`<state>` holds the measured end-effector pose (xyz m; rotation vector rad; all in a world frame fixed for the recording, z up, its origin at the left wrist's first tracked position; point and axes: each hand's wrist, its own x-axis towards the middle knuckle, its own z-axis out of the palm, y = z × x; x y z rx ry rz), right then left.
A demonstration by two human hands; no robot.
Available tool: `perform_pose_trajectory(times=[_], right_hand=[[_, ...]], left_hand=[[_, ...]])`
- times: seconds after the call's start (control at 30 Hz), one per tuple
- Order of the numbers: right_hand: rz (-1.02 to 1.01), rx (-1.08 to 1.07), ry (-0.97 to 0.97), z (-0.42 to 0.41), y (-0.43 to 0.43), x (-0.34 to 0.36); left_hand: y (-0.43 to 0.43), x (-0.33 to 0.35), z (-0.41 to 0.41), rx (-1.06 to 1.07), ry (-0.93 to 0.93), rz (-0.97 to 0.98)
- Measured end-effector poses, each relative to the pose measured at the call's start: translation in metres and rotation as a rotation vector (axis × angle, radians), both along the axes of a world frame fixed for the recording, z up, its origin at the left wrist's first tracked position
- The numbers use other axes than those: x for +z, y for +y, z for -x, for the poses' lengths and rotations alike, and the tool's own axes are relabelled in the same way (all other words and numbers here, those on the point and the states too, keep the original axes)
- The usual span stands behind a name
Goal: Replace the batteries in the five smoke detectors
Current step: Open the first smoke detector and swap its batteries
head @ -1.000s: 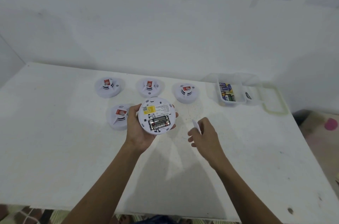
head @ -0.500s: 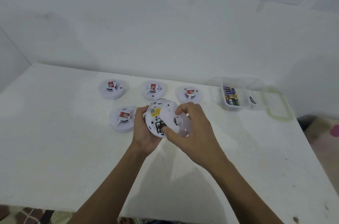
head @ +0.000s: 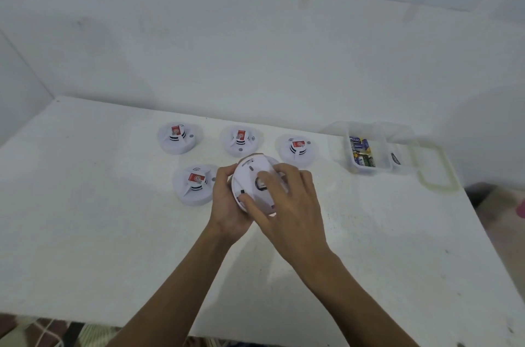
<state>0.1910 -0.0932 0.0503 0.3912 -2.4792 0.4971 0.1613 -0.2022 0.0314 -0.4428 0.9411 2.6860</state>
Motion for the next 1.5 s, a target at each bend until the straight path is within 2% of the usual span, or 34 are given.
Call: perform_pose_trajectory(times=[0.63,1.17,1.37,1.5], right_hand=[[0.012,-0.072,-0.013,-0.003,-0.004,-0.003],[0.164,-0.156,-0.152,-0.006,-0.014,0.005],[0.194,-0.209,-0.139,-0.003,-0.021,0.003],[0.25,-0.036,-0.174,-0.004,-0.008,0.002]], left_hand=[[0.002,0.008,-0.004,0.011,-0.002,0.009],[0.003,-0.003,0.001,0.028,0.114,0.111],[0.005,-0.008,0.002,0.04,0.128,0.148],[-0.003,-0.009,0.002,-0.003,0.087,0.048]])
